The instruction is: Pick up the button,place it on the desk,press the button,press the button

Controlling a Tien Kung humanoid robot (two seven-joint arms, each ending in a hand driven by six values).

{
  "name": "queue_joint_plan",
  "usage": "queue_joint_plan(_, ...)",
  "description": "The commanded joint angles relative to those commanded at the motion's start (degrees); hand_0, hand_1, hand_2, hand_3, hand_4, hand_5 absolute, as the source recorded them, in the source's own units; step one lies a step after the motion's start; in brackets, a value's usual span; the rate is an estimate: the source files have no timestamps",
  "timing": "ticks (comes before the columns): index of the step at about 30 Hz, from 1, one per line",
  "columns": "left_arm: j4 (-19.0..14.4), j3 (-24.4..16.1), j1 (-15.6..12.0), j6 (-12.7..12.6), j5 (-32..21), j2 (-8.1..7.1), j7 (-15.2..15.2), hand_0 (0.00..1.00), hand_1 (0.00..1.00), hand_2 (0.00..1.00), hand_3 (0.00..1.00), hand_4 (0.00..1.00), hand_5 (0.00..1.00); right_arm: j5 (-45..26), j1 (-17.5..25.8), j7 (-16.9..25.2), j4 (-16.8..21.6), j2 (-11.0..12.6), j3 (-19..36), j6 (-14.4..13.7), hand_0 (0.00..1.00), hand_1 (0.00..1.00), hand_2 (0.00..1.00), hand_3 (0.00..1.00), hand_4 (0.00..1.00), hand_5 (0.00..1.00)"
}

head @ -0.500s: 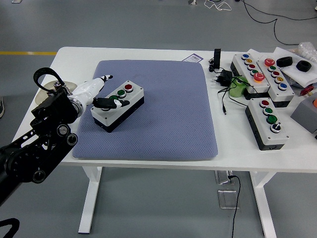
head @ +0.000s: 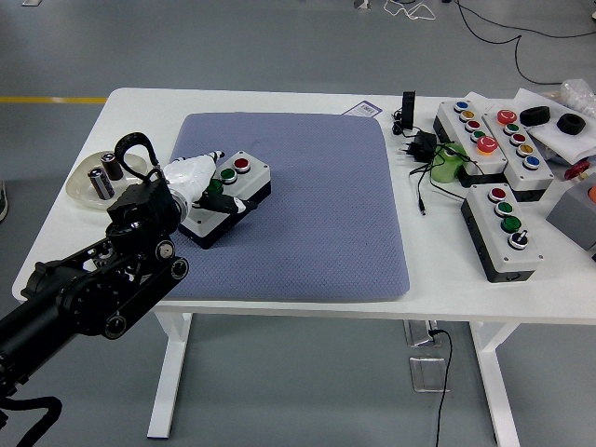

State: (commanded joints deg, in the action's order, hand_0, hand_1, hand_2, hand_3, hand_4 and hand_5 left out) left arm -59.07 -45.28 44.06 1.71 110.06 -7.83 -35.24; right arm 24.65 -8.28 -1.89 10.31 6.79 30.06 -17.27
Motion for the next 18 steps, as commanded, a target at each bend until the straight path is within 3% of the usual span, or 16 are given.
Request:
queue_joint_plan(3, 2.22, 1.8, 1.6, 0.41, 0.7, 0.76, -1.5, 0.941, 0.998, 0.998, 0.998, 0.998, 0.468, -0.02, 0.01, 0.02, 0.0, 0.01, -0.08, 0.0, 0.663, 0.584, 0.63, 0.651, 0.288, 0.302)
queue_joint_plan(4, 2.7, 2.09, 1.93, 0.65, 0.76, 0.92, -1.74, 0.856, 0.972, 0.998, 0.998, 0.998, 0.392, 0.06, 0.01, 0.0, 0.0, 0.02, -0.05, 0.0, 0.662, 0.585, 0.629, 0.651, 0.288, 0.302)
queue_joint_plan(9, 6.28, 3.86, 4.23, 2.04, 1.69, 1.96, -1.74, 0.856, 0.972, 0.998, 0.998, 0.998, 0.392, -0.04, 0.05, 0.07, 0.0, 0.08, -0.14, -0.03, 0.662, 0.585, 0.629, 0.651, 0.288, 0.302)
queue_joint_plan(10, 6.73, 4.16, 4.53, 2.04, 1.82, 2.07, -1.74, 0.712, 0.887, 0.957, 0.998, 0.998, 0.257, -0.07, 0.05, 0.08, 0.0, 0.09, -0.17, -0.04, 0.663, 0.584, 0.63, 0.651, 0.289, 0.302)
queue_joint_plan(15, 9.37, 5.97, 6.16, 2.43, 2.06, 2.72, -1.74, 0.712, 0.887, 0.957, 0.998, 0.998, 0.257, -0.17, 0.05, 0.1, 0.0, 0.11, -0.32, -0.05, 0.663, 0.584, 0.63, 0.651, 0.289, 0.302)
queue_joint_plan(16, 9.95, 6.38, 6.45, 2.57, 2.09, 2.9, -1.74, 0.559, 0.752, 0.822, 0.998, 0.917, 0.099, -0.2, 0.06, 0.1, 0.0, 0.12, -0.37, -0.06, 0.663, 0.584, 0.629, 0.651, 0.289, 0.301)
queue_joint_plan(18, 11.07, 7.03, 6.9, 2.79, 1.95, 3.27, -1.74, 0.559, 0.752, 0.822, 0.998, 0.917, 0.099, -0.16, 0.08, 0.09, 0.0, 0.14, -0.39, -0.07, 0.663, 0.584, 0.629, 0.651, 0.289, 0.301)
